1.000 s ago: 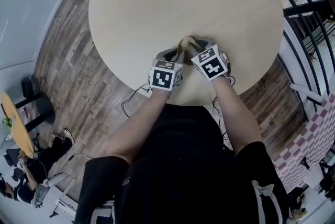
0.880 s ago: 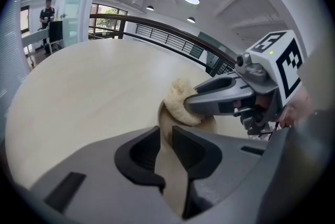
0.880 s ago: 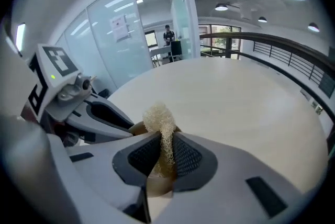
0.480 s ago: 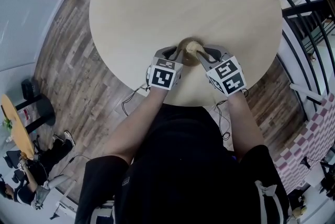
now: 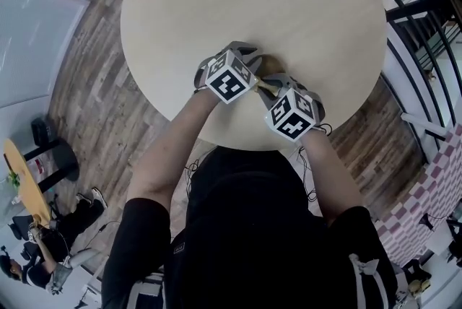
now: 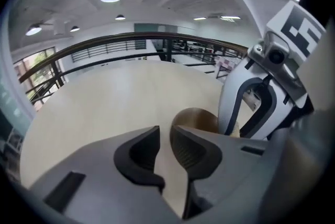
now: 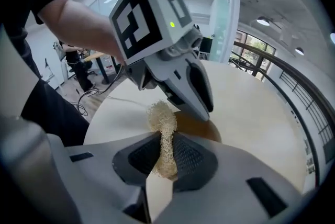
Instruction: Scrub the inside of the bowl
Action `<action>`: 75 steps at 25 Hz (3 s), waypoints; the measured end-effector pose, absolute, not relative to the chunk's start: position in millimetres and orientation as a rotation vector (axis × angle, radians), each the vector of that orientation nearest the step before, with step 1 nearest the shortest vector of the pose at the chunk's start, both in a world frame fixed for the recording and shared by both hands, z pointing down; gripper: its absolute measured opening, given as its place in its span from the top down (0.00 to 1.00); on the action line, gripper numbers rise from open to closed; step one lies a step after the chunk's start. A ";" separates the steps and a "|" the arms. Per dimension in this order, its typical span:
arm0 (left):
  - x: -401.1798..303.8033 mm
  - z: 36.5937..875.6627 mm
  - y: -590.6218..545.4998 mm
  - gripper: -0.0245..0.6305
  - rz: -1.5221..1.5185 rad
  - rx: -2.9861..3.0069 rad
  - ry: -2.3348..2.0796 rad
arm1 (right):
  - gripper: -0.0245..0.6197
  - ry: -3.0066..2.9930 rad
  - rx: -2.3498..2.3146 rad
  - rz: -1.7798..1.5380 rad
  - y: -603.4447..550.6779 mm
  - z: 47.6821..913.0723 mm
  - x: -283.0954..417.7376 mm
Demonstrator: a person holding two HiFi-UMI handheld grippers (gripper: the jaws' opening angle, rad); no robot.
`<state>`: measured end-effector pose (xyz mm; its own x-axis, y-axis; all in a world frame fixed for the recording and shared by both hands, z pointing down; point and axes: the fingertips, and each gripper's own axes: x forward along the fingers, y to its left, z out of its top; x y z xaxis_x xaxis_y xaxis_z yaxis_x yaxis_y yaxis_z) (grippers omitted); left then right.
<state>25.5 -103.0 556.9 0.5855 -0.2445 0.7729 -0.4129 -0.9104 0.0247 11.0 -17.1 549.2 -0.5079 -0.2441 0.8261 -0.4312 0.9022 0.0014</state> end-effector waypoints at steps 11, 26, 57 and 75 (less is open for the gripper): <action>29.0 579.3 -84.6 0.86 1.587 2.643 -0.157 | 0.85 -2.070 0.460 0.236 -22.9 557.3 22.4; 45.1 560.3 -84.6 0.77 1.670 2.732 -0.008 | 0.85 -2.036 0.282 0.118 -14.3 558.1 21.4; -14.4 588.9 -72.2 0.91 1.245 2.306 -0.620 | 0.85 -1.964 0.484 0.091 -40.0 585.8 -3.0; -1.2 593.3 -72.7 0.90 1.253 2.256 -0.725 | 0.85 -1.942 0.158 -0.127 -3.2 595.0 -9.4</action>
<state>-1.2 -72.7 593.3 0.4472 -0.2236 0.8660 -0.6393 -0.7571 0.1347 -9.4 -3.2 595.0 -0.3636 -0.1708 0.9157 -0.0500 0.9852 0.1639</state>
